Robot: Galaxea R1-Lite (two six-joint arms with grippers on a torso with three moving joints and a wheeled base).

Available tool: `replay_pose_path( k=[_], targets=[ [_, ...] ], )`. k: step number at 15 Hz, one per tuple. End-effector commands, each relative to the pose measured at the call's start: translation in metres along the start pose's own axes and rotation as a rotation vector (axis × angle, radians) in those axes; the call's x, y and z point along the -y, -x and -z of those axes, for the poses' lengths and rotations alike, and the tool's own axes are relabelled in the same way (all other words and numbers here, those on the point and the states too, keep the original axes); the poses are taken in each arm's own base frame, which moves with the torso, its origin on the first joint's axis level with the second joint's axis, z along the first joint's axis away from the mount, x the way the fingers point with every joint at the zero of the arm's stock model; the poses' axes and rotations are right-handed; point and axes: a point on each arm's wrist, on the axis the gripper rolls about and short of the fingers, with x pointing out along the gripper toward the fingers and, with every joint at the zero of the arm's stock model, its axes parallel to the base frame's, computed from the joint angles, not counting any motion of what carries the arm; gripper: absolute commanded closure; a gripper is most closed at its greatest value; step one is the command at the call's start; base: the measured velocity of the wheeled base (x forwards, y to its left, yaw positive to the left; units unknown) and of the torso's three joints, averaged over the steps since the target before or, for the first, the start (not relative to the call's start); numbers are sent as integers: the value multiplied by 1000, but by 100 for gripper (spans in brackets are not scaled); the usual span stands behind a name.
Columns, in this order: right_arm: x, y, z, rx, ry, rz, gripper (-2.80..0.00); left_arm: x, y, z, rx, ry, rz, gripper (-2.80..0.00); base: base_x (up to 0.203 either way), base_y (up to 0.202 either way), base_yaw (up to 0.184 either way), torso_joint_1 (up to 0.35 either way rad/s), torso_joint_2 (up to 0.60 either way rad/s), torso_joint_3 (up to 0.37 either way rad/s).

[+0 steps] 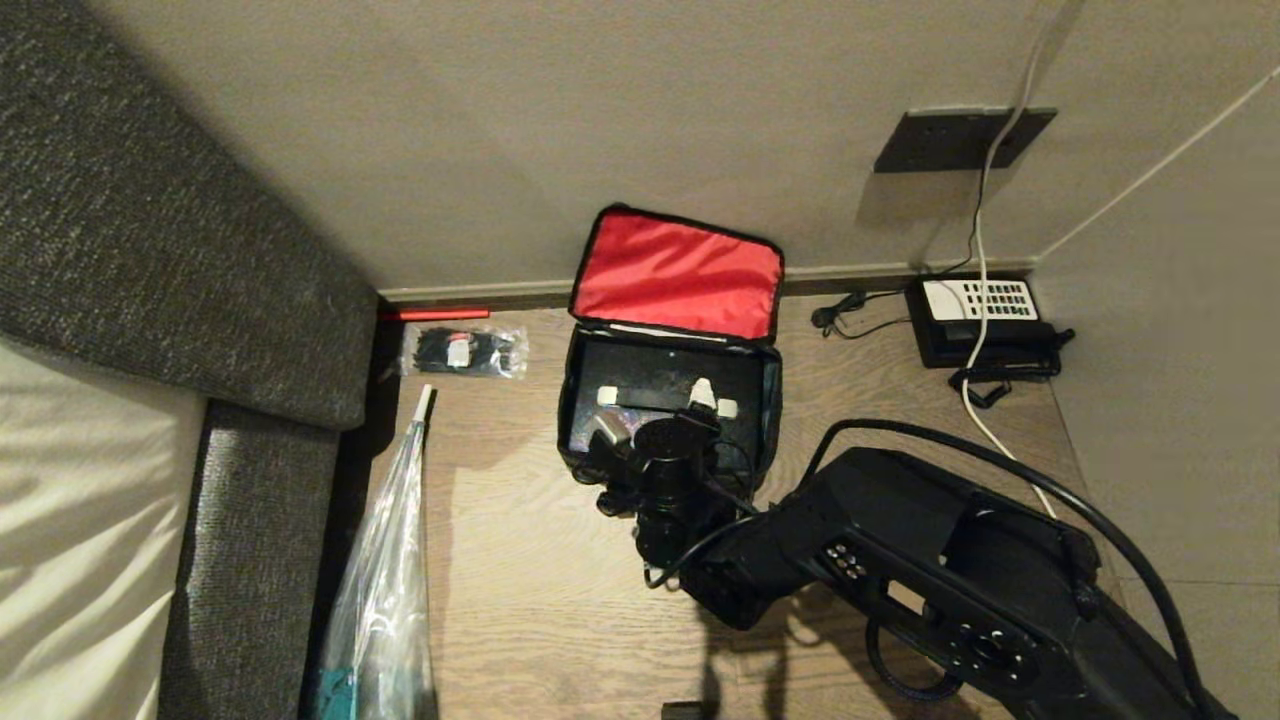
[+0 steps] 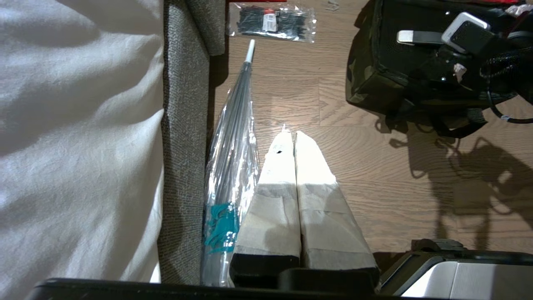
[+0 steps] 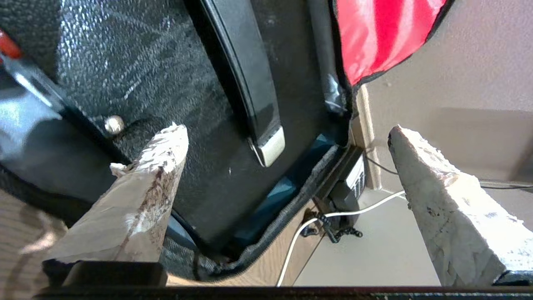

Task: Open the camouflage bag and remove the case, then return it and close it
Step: Grip the handle

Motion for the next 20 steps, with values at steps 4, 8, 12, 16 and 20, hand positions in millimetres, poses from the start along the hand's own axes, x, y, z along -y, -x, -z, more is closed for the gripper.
replay_pose_path(
  k=[4, 8, 12, 16, 20],
  targets=[
    [-5, -7, 1, -2, 40, 40, -280, 0, 0, 0, 2, 0, -1, 0, 0, 0, 0, 0, 0, 0],
    [1, -26, 10, -36, 89, 68, -280, 0, 0, 0, 3, 0, -1, 0, 0, 0, 0, 0, 0, 0],
    [1, -40, 11, -43, 98, 95, -280, 0, 0, 0, 4, 0, -1, 0, 0, 0, 0, 0, 0, 0],
    [1, -46, 9, -27, 88, 105, -280, 0, 0, 0, 3, 0, -1, 0, 0, 0, 0, 0, 0, 0],
    [-4, -53, 14, -19, 94, 99, -280, 0, 0, 0, 4, 0, -1, 0, 0, 0, 0, 0, 0, 0]
  ],
)
